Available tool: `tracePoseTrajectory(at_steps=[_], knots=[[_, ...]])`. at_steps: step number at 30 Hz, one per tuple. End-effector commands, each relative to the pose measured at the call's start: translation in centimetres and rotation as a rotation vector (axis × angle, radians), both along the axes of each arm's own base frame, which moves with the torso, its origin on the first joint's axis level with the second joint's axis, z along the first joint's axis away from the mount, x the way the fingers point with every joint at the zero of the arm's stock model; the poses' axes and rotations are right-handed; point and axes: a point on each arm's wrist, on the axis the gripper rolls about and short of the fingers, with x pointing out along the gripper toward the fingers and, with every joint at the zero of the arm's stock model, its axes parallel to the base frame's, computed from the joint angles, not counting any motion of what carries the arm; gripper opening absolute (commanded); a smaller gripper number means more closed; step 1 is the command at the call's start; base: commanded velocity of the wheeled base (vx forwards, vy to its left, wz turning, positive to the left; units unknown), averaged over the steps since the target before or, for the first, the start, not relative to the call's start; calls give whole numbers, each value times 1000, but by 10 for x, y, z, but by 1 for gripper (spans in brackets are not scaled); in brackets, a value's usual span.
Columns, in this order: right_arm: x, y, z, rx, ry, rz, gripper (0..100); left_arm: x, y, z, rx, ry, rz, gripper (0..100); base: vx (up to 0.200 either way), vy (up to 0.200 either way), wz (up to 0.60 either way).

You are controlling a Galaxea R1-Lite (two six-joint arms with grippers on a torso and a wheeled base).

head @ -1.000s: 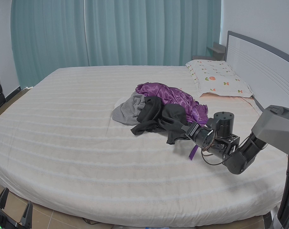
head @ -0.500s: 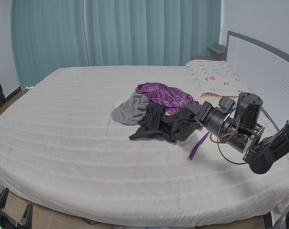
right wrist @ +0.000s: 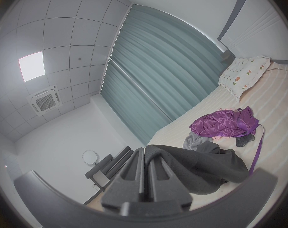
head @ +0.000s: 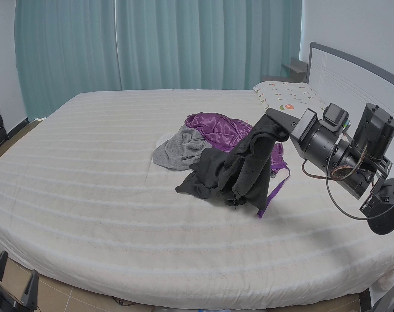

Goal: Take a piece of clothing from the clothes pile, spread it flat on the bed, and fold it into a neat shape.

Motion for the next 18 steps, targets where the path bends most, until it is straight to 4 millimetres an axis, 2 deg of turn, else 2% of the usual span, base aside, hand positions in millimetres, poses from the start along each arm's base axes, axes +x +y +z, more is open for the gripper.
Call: tracePoseTrajectory(at_steps=[1,3,4,6,7,8,11,13,15,18], knots=[[-8,-4,10,17,-35,6,0,0,-1,82,-121,-86,-100,100,0,0,0],[-9,-4,12,19,-42,5,0,7,-1,85,-110,-52,-102,100,0,0,0],[-11,-4,18,29,-60,13,0,23,-2,81,-91,54,-111,100,0,0,0],[-10,-3,21,32,-69,20,0,42,-3,72,-86,189,-134,100,0,0,0],[-11,-1,22,33,-72,24,0,50,-4,69,-87,239,-157,100,0,0,0],[-11,-1,22,33,-72,24,0,50,-4,69,-87,239,-157,100,0,0,0],[-12,-1,35,49,-112,27,0,82,-11,60,-91,442,-275,100,0,0,0],[-14,-1,41,58,-126,30,0,94,-16,56,-90,507,-340,100,0,0,0],[-15,1,40,56,-122,38,0,101,-19,56,-89,533,-376,100,0,0,0],[-19,8,37,31,-128,60,0,129,-31,48,-79,640,-435,100,0,0,0]])
